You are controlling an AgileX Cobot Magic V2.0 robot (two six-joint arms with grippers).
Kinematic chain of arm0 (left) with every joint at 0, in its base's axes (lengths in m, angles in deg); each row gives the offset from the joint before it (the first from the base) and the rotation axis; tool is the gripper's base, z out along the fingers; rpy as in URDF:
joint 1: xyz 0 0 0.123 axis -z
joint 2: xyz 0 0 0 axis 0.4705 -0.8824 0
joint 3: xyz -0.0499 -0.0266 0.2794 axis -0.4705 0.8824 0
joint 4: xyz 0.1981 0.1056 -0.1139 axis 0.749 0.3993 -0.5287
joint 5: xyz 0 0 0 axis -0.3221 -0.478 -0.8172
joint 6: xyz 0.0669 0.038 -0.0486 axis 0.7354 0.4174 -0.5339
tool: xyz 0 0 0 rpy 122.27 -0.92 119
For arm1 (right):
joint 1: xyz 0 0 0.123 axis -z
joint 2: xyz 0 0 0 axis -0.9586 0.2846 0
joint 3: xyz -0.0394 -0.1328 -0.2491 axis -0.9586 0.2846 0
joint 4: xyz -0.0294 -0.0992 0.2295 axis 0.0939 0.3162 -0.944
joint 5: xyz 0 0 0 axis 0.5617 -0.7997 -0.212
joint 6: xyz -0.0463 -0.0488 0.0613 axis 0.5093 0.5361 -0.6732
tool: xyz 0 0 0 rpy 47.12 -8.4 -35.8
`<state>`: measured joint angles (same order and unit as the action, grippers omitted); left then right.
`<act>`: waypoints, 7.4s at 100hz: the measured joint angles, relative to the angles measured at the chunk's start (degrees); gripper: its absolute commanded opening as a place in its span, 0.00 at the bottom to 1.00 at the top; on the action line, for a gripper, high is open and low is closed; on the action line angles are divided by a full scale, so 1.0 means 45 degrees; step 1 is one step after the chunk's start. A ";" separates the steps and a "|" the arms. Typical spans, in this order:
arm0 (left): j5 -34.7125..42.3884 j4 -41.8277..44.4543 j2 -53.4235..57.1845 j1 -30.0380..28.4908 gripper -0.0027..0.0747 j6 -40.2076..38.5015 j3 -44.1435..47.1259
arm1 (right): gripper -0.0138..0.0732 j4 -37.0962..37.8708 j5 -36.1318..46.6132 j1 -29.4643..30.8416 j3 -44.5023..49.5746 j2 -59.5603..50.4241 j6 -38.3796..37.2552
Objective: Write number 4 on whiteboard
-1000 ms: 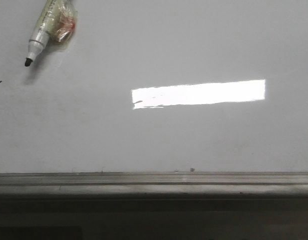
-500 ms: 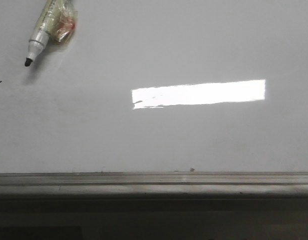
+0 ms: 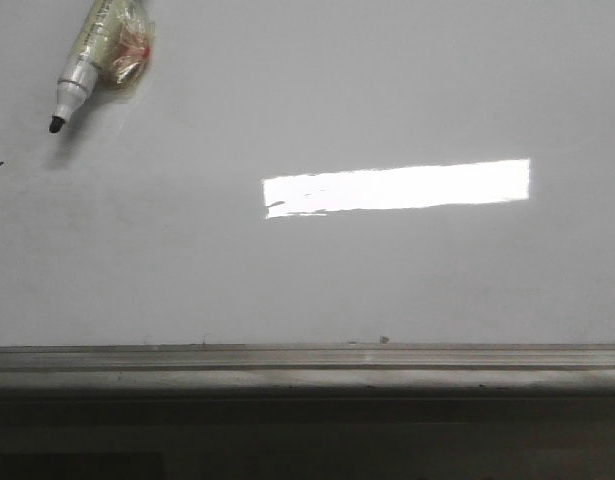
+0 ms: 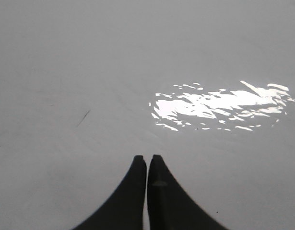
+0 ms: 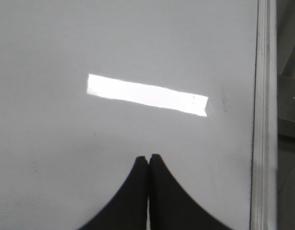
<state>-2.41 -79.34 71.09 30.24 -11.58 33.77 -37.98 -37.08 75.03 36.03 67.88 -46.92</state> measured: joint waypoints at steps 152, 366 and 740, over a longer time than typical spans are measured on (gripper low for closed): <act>-0.4478 -0.6554 -0.7249 0.3778 0.57 0.3163 -0.6723 | 0.60 -0.8965 -0.6579 0.0000 -0.6600 0.7490 0.2238; -0.3921 -0.2576 -1.3977 1.1973 0.01 0.7338 -1.0410 | 0.60 -1.7082 -1.2689 -0.0358 -0.9116 1.2274 0.9848; -0.1722 -0.5311 -0.9535 0.5647 0.60 0.6090 -0.8920 | 0.10 -1.6005 -0.5976 -0.4072 -0.9596 1.3220 1.0283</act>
<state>-10.16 -103.24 28.19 55.65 15.82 -6.37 -110.00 -63.97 56.71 -7.15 127.36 -0.65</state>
